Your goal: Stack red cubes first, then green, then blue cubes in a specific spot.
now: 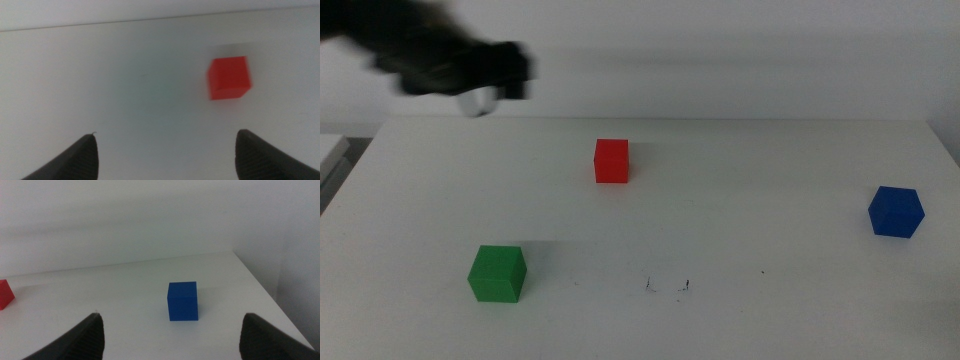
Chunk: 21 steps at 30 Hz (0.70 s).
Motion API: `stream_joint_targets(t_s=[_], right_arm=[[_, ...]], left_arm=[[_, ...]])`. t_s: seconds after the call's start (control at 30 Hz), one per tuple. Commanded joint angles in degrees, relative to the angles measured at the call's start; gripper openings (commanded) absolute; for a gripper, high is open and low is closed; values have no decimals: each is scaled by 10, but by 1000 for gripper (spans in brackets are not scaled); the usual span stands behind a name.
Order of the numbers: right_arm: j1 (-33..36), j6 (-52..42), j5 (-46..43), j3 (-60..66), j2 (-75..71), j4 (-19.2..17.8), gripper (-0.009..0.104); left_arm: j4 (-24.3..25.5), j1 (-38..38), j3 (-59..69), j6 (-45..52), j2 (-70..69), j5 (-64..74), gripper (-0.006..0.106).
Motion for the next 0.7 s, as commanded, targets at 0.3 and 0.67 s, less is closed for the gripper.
stream_joint_targets(t_s=[0.3,0.67], right_arm=[[-2,-3,-6,2,-2,-7,93],[-2,-3,-6,2,-2,-7,93]], left_arm=[[-20,-87,-352,-60,306,169,94],[-18,-87,-385,-92,417,114,94]])
